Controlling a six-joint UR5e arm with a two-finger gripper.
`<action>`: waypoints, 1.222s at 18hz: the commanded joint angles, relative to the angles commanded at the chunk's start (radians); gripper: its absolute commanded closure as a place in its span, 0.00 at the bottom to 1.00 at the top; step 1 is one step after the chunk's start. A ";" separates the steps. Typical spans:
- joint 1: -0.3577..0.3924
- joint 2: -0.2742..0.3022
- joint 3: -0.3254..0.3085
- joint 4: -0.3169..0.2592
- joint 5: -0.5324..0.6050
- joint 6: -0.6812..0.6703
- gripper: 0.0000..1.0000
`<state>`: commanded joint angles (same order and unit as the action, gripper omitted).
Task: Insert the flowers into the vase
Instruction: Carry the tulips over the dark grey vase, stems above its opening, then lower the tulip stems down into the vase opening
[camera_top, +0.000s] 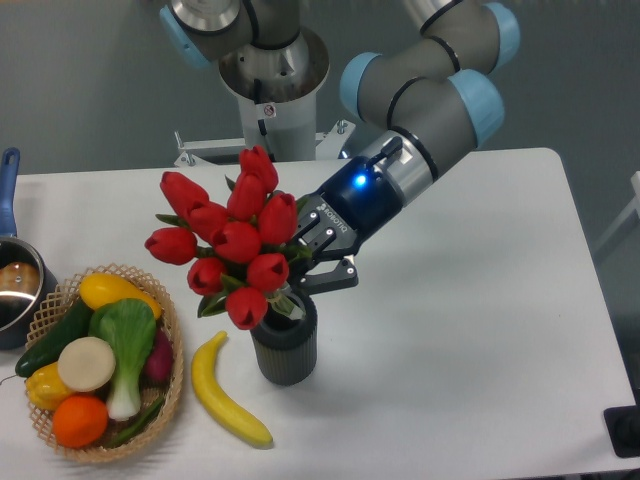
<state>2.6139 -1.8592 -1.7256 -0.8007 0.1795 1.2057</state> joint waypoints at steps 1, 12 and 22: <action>0.002 0.002 -0.009 0.000 0.000 0.000 0.78; 0.005 -0.011 -0.040 0.000 -0.040 0.005 0.77; 0.025 -0.051 -0.072 0.000 -0.040 0.038 0.75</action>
<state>2.6384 -1.9098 -1.7978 -0.8007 0.1396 1.2440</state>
